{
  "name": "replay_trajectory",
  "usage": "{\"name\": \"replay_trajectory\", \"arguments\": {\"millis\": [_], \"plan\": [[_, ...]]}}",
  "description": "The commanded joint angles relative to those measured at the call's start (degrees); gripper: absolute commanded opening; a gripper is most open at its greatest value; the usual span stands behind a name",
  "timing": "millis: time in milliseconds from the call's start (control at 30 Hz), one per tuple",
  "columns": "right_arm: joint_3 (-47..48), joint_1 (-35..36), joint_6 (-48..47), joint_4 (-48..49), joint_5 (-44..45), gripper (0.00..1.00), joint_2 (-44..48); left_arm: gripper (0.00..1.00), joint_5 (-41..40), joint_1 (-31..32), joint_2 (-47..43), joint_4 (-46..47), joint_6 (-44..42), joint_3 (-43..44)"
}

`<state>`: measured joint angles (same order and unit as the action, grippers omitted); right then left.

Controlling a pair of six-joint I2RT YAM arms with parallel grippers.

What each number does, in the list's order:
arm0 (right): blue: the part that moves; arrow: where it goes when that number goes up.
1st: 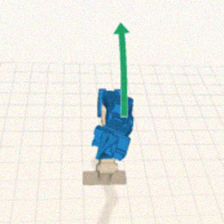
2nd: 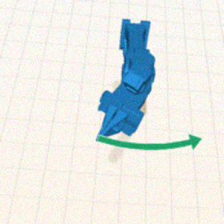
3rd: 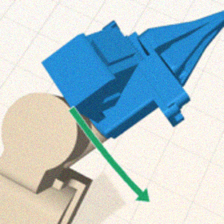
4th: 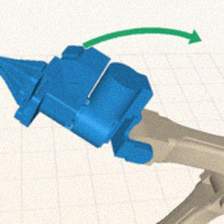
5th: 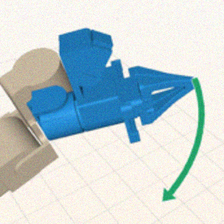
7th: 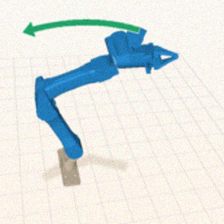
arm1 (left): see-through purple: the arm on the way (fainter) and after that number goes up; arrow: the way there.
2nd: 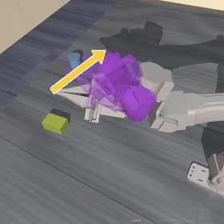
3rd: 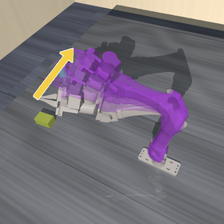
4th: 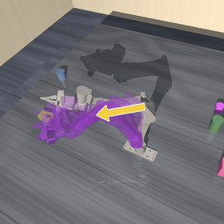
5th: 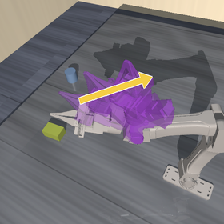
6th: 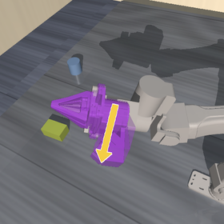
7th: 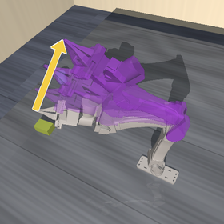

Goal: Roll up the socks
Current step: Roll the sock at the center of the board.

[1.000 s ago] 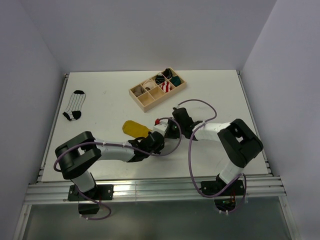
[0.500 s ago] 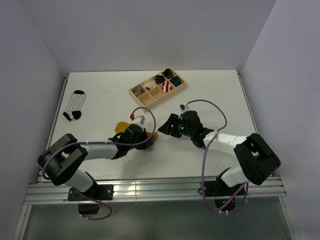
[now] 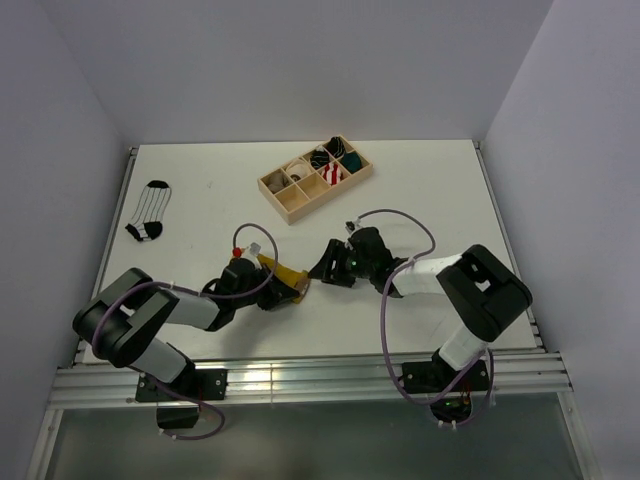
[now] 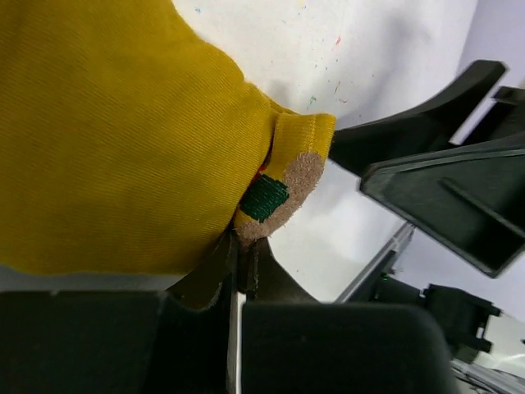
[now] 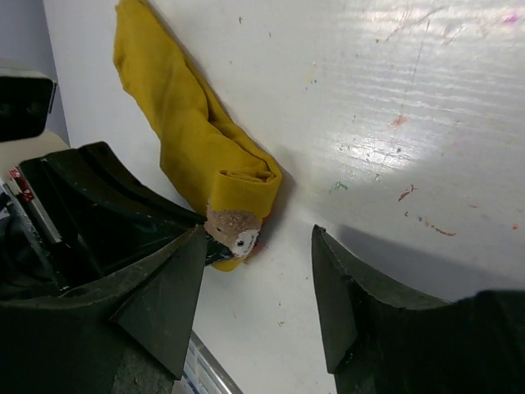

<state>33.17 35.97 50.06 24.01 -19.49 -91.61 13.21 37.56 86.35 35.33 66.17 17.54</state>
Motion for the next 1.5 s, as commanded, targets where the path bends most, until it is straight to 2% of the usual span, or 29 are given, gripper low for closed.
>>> {"name": "replay_trajectory", "arguments": {"millis": [0,167,400,567,700,800,933,967,1067,1133,1300,1400,1467], "plan": [[2.95,0.86,0.74,2.36,-2.13,0.61,-2.60,0.00,4.10,-1.00,3.20,4.83,4.84,-1.89],[4.18,1.47,1.26,2.97,-3.10,0.60,-6.12,0.00,6.74,-2.14,6.46,6.77,5.55,-1.37],[4.89,1.65,1.62,3.41,-2.49,0.54,-9.63,0.00,6.21,-2.32,5.85,3.70,5.02,-0.67],[4.89,1.48,1.97,5.25,-3.36,0.40,-12.18,0.00,6.47,-2.76,5.76,3.25,5.19,-1.10],[4.80,1.48,1.79,6.31,-4.07,0.23,-12.19,0.00,7.44,-3.20,6.99,3.60,5.02,-1.19],[5.24,1.39,0.13,3.60,-3.10,0.00,-10.78,0.01,7.88,-3.55,6.99,2.29,3.44,-0.58],[6.29,1.21,-2.42,-0.80,-1.35,0.00,-8.41,0.18,6.13,-3.64,5.07,-6.39,-2.09,4.06],[7.08,1.13,-3.56,-2.11,-0.82,0.00,-8.06,0.27,4.12,-3.64,3.41,-8.68,-4.62,5.04],[8.22,1.21,-5.67,-7.04,1.37,0.00,-6.39,0.38,0.51,-3.64,0.07,-18.17,-9.55,8.73],[8.75,1.12,-6.47,-10.81,3.74,0.00,-5.08,0.39,-4.41,-3.64,-1.44,-23.26,-12.37,11.71],[11.30,1.12,-7.70,-19.68,7.88,0.00,-2.61,0.41,-10.55,-3.02,-6.97,-26.36,-23.88,15.76],[12.97,1.12,-7.70,-23.20,9.73,0.00,-1.82,0.44,-15.65,1.10,-9.96,-27.95,-29.68,18.23],[14.03,1.21,-7.53,-23.57,10.26,0.00,-1.81,0.44,-21.63,6.89,-10.93,-27.95,-32.49,19.55]]}}
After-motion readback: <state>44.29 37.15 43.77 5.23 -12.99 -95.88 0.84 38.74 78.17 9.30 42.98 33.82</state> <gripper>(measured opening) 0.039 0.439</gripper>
